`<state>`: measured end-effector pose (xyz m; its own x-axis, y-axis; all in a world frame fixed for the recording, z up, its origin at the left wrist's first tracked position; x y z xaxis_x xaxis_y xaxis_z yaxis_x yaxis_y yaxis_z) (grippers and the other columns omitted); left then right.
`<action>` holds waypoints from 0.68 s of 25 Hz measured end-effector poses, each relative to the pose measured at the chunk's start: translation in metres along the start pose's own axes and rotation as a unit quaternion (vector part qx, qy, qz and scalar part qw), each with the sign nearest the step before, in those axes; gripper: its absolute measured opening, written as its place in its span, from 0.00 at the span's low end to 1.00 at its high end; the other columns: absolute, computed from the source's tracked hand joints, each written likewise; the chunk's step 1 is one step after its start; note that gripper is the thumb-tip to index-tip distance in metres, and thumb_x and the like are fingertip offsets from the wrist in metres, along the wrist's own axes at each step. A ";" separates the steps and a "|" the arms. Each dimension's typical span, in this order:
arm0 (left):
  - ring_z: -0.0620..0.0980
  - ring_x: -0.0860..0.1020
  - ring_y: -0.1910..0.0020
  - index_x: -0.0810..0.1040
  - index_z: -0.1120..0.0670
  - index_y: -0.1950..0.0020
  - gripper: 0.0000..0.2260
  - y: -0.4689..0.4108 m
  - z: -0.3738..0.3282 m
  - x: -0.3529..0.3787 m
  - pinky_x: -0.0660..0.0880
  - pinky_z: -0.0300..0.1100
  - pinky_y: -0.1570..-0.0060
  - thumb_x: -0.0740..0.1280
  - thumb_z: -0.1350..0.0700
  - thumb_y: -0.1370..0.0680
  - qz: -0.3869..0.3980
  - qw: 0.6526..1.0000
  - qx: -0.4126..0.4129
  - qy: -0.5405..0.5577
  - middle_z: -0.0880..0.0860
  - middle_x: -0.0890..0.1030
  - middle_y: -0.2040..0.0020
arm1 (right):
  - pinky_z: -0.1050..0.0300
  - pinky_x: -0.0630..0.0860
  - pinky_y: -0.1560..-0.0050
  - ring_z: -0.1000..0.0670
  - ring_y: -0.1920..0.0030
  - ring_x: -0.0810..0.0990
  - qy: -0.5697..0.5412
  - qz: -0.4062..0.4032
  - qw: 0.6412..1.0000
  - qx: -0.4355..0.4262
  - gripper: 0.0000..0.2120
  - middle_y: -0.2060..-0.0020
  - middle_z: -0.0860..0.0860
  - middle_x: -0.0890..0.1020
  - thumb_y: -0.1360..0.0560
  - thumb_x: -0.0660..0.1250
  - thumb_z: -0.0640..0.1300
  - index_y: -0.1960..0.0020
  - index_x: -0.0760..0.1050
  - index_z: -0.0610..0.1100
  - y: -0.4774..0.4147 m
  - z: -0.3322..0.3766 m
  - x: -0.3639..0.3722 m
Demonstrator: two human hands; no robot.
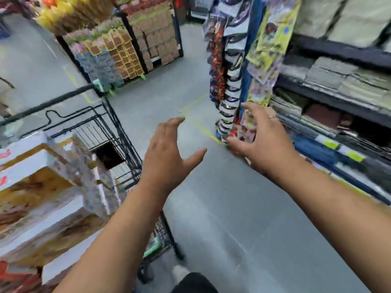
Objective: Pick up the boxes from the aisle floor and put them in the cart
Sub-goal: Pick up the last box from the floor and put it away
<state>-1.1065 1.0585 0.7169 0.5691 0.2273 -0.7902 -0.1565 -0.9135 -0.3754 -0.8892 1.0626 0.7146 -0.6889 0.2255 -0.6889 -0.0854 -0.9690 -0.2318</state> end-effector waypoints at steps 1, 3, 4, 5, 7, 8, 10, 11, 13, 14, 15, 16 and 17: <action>0.50 0.69 0.33 0.67 0.54 0.28 0.35 -0.007 -0.019 0.016 0.64 0.41 0.35 0.72 0.41 0.30 0.014 1.000 0.017 0.009 0.52 0.71 0.33 | 0.52 0.76 0.47 0.46 0.46 0.78 0.002 -0.012 1.000 0.021 0.37 0.37 0.47 0.70 0.34 0.76 0.55 0.30 0.64 0.55 0.006 -0.017 -0.019; 0.50 0.70 0.33 0.67 0.53 0.28 0.35 -0.023 -0.066 0.052 0.65 0.41 0.36 0.75 0.44 0.30 0.047 0.997 0.059 0.029 0.52 0.71 0.33 | 0.49 0.76 0.45 0.46 0.45 0.77 0.009 -0.046 0.997 0.065 0.37 0.37 0.48 0.68 0.33 0.76 0.54 0.29 0.63 0.56 0.021 -0.052 -0.064; 0.49 0.69 0.33 0.67 0.53 0.28 0.34 -0.030 -0.089 0.069 0.65 0.40 0.36 0.75 0.44 0.30 0.062 0.994 0.083 0.038 0.52 0.71 0.33 | 0.48 0.76 0.45 0.46 0.46 0.77 0.017 -0.064 0.994 0.087 0.37 0.37 0.48 0.67 0.32 0.76 0.54 0.29 0.63 0.56 0.029 -0.068 -0.086; 0.49 0.69 0.33 0.67 0.52 0.28 0.34 -0.037 -0.112 0.083 0.66 0.40 0.37 0.75 0.44 0.30 0.076 0.990 0.111 0.047 0.51 0.71 0.33 | 0.48 0.76 0.45 0.47 0.46 0.77 0.024 -0.085 0.990 0.110 0.36 0.37 0.49 0.67 0.32 0.76 0.54 0.29 0.63 0.56 0.036 -0.084 -0.105; 0.49 0.70 0.33 0.66 0.51 0.28 0.34 -0.051 -0.159 0.115 0.68 0.42 0.38 0.75 0.44 0.30 0.114 0.976 0.170 0.074 0.50 0.71 0.33 | 0.47 0.76 0.44 0.48 0.46 0.77 0.027 -0.132 0.979 0.156 0.35 0.38 0.50 0.67 0.31 0.75 0.54 0.29 0.64 0.57 0.053 -0.114 -0.143; 0.49 0.71 0.34 0.66 0.51 0.28 0.34 -0.057 -0.182 0.130 0.69 0.44 0.38 0.75 0.44 0.30 0.133 0.968 0.195 0.088 0.50 0.71 0.33 | 0.48 0.76 0.44 0.48 0.46 0.77 0.025 -0.155 0.973 0.170 0.33 0.38 0.50 0.67 0.31 0.75 0.54 0.30 0.65 0.57 0.061 -0.127 -0.159; 0.48 0.72 0.36 0.64 0.49 0.27 0.34 -0.067 -0.227 0.159 0.72 0.45 0.40 0.73 0.43 0.29 0.178 0.947 0.235 0.123 0.48 0.70 0.33 | 0.49 0.75 0.44 0.49 0.47 0.77 0.023 -0.202 0.957 0.205 0.29 0.39 0.51 0.69 0.30 0.74 0.53 0.32 0.68 0.58 0.078 -0.151 -0.188; 0.46 0.71 0.36 0.63 0.48 0.26 0.34 -0.071 -0.251 0.174 0.71 0.44 0.41 0.73 0.43 0.29 0.203 0.934 0.259 0.140 0.48 0.69 0.33 | 0.49 0.75 0.44 0.50 0.46 0.77 0.029 -0.227 0.947 0.227 0.27 0.40 0.52 0.70 0.30 0.73 0.52 0.33 0.69 0.58 0.087 -0.162 -0.204; 0.44 0.71 0.37 0.63 0.47 0.26 0.34 -0.081 -0.300 0.206 0.70 0.42 0.40 0.72 0.43 0.28 0.237 0.903 0.317 0.165 0.47 0.69 0.33 | 0.48 0.75 0.43 0.51 0.45 0.76 0.048 -0.275 0.924 0.261 0.27 0.40 0.52 0.71 0.29 0.73 0.53 0.33 0.69 0.58 0.104 -0.184 -0.233; 0.44 0.71 0.36 0.62 0.46 0.25 0.34 -0.083 -0.324 0.221 0.70 0.43 0.39 0.72 0.42 0.28 0.256 0.887 0.340 0.178 0.47 0.69 0.32 | 0.48 0.75 0.44 0.51 0.45 0.76 0.057 -0.295 0.912 0.281 0.27 0.40 0.52 0.71 0.29 0.72 0.53 0.32 0.68 0.58 0.114 -0.193 -0.246; 0.45 0.72 0.35 0.61 0.45 0.25 0.34 -0.083 -0.348 0.235 0.71 0.44 0.38 0.71 0.42 0.27 0.279 0.871 0.358 0.190 0.46 0.68 0.32 | 0.48 0.76 0.44 0.52 0.47 0.77 0.063 -0.314 0.897 0.306 0.27 0.41 0.52 0.71 0.29 0.72 0.53 0.32 0.68 0.58 0.126 -0.202 -0.260; 0.46 0.72 0.34 0.60 0.44 0.25 0.33 -0.079 -0.372 0.248 0.72 0.47 0.38 0.70 0.41 0.27 0.299 0.853 0.380 0.197 0.46 0.68 0.31 | 0.49 0.76 0.45 0.53 0.49 0.77 0.067 -0.335 0.880 0.330 0.27 0.41 0.53 0.71 0.29 0.72 0.53 0.32 0.68 0.58 0.140 -0.208 -0.273; 0.47 0.72 0.34 0.60 0.43 0.25 0.33 -0.074 -0.393 0.258 0.72 0.48 0.38 0.70 0.40 0.27 0.310 0.837 0.404 0.202 0.46 0.67 0.30 | 0.49 0.76 0.46 0.54 0.51 0.77 0.068 -0.354 0.865 0.350 0.27 0.41 0.53 0.71 0.29 0.71 0.53 0.32 0.67 0.59 0.153 -0.213 -0.286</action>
<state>-0.6309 1.0523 0.7315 0.3763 -0.4872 -0.7881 -0.9247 -0.2499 -0.2870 -0.5520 0.8717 0.7295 -0.1991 0.7508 -0.6298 -0.8988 -0.3959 -0.1879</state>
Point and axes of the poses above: each hand's wrist, its own y-axis away from the middle knuckle, its own x-axis out of the palm, z = x × y, the point moved 4 cm from there along -y, towards the middle knuckle
